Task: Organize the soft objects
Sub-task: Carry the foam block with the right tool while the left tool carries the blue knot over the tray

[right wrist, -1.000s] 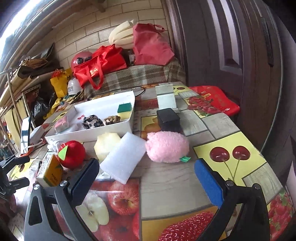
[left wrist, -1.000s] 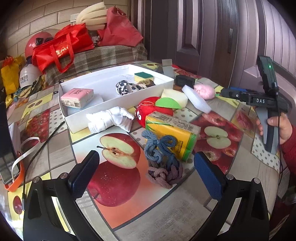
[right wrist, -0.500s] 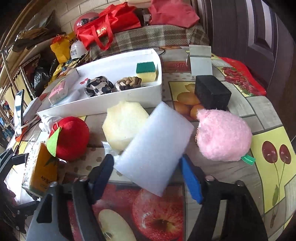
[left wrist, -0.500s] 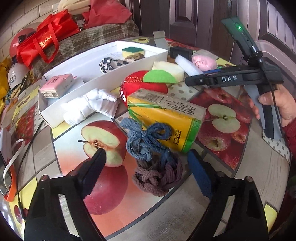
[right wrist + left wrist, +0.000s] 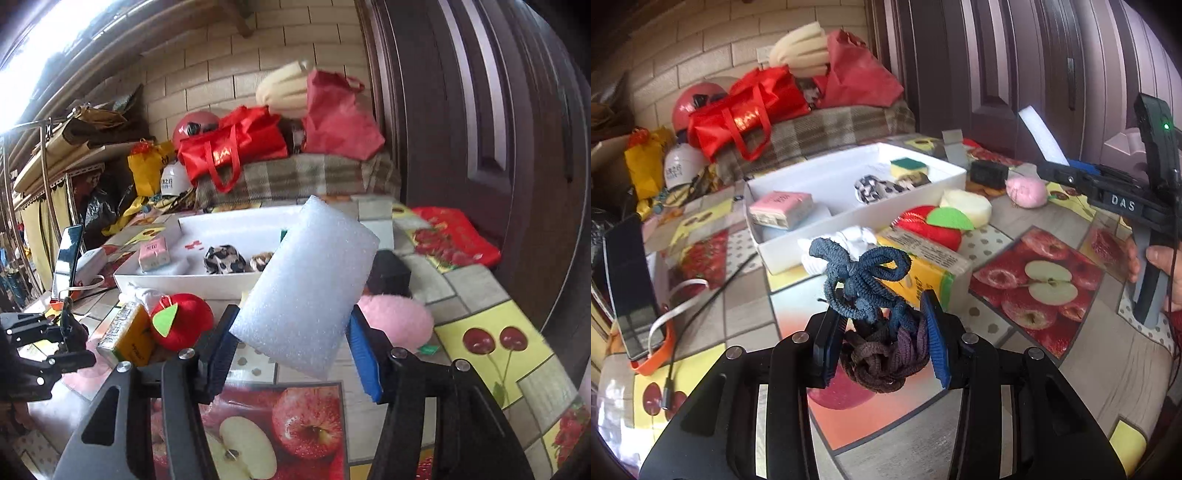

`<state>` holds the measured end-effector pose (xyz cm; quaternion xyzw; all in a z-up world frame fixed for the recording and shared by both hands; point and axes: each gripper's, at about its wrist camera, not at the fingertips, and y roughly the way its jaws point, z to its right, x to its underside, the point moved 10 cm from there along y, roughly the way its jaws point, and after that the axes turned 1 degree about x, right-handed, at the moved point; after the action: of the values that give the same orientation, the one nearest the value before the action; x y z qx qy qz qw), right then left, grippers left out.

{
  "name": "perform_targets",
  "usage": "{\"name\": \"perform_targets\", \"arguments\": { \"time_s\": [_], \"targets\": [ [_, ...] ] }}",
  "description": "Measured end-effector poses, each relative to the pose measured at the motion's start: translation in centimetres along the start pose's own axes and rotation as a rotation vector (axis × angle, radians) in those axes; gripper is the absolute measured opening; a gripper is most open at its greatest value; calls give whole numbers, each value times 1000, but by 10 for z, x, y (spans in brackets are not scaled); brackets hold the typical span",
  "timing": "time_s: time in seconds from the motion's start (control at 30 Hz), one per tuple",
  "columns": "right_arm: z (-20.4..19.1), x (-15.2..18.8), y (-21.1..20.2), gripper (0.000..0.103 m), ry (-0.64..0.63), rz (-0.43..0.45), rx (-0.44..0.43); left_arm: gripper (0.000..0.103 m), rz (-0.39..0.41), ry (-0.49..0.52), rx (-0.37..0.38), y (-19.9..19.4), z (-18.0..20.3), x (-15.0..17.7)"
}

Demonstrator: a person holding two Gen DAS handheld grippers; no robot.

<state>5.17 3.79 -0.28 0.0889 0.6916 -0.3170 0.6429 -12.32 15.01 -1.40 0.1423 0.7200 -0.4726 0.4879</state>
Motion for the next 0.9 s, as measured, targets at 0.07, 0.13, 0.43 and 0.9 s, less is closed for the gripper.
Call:
{"name": "perform_targets", "arguments": {
  "time_s": [0.07,0.13,0.43,0.9],
  "targets": [
    [-6,-2,-1,58,-37,16,14,39,53,-13,-62,-2,-14,-10],
    [-8,-4,2,58,-38,16,7,39,69,-33,-114,4,-27,-16],
    [-8,-6,8,58,-10,18,21,40,83,-146,-217,23,-63,-26],
    [-38,-11,24,58,-45,22,-12,40,94,-182,-269,39,-75,-38]
  ]
}}
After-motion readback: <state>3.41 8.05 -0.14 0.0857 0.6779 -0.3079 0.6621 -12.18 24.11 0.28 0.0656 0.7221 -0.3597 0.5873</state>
